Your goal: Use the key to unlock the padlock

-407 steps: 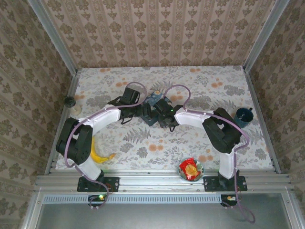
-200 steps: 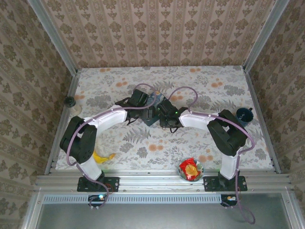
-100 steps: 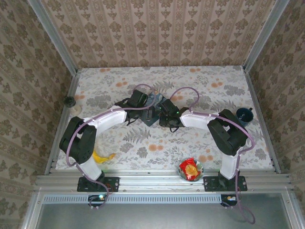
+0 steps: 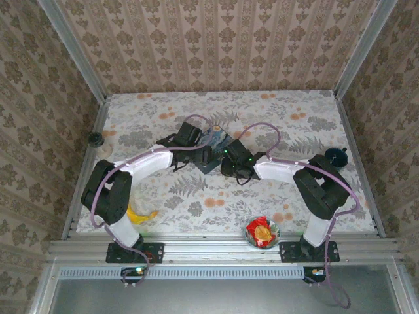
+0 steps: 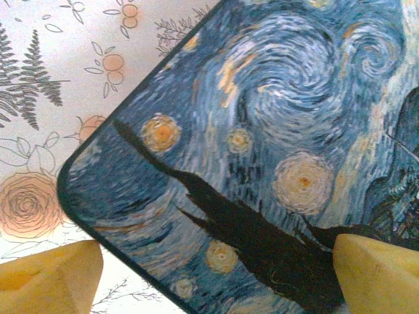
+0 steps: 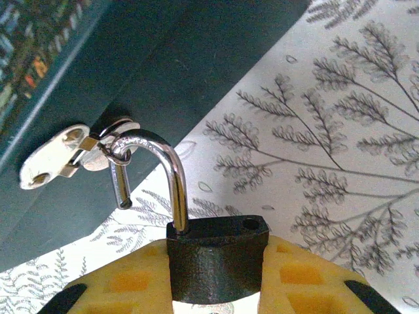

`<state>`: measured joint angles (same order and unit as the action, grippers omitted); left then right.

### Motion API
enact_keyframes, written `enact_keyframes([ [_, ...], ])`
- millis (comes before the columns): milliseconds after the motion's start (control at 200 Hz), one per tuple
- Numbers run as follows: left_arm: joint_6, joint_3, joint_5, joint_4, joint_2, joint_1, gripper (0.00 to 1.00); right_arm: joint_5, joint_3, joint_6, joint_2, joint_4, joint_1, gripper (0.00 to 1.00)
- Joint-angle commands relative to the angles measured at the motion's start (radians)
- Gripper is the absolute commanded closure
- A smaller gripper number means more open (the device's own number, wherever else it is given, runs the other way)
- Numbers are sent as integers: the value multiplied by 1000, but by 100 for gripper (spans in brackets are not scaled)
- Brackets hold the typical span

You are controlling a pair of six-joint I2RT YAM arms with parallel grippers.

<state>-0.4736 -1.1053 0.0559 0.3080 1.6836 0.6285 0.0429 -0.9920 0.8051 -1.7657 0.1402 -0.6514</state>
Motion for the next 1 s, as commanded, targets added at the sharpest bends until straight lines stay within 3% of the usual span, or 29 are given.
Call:
enact_keyframes([
  [0,17,16,-5,48,-11,-3,11,20,45,43,37,10,6,100],
  [350,-4,39,-18,22,-13,-7,14,28,132,68,66,-18,10,100],
  [995,-11,127,-62,-20,-13,-28,11,7,159,150,58,-140,63,100],
])
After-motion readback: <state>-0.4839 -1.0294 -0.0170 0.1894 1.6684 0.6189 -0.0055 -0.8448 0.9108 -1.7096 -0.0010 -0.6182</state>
